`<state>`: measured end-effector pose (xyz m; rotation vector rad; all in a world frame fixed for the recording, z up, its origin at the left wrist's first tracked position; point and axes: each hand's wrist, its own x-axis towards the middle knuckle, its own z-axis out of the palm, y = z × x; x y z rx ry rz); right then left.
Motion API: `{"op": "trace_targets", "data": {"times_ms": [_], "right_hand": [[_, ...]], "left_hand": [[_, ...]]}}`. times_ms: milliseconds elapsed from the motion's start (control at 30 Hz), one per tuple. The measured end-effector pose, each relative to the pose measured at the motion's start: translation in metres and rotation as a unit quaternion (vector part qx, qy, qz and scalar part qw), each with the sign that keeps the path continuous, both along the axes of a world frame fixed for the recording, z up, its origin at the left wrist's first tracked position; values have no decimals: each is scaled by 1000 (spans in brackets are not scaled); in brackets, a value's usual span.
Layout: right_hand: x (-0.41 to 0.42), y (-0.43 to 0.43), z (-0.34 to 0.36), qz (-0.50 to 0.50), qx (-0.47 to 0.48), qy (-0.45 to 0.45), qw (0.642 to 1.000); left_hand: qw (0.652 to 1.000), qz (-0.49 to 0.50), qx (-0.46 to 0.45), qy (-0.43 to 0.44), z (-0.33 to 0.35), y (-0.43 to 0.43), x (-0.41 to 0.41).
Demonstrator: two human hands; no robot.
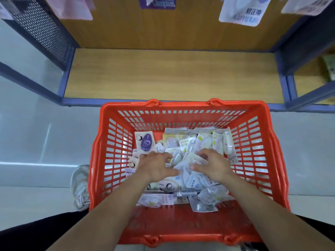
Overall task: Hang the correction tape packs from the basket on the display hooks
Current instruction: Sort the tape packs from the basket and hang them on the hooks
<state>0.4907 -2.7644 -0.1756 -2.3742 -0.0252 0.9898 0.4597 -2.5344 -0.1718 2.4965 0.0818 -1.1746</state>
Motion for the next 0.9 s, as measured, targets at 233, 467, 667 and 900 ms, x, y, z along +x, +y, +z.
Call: {"op": "trace_targets", "data": {"times_ms": [233, 467, 667, 900], "right_hand": [[13, -16, 5, 61, 29, 126, 990], [5, -13, 11, 156, -43, 109, 981], [10, -12, 4, 113, -45, 40, 992], [30, 13, 0, -114, 214, 22, 970]], "left_hand": [[997, -71, 11, -18, -3, -25, -4], [998, 14, -49, -32, -7, -33, -1], [962, 199, -186, -11, -15, -28, 3], [817, 442, -365, -64, 9, -18, 27]]}}
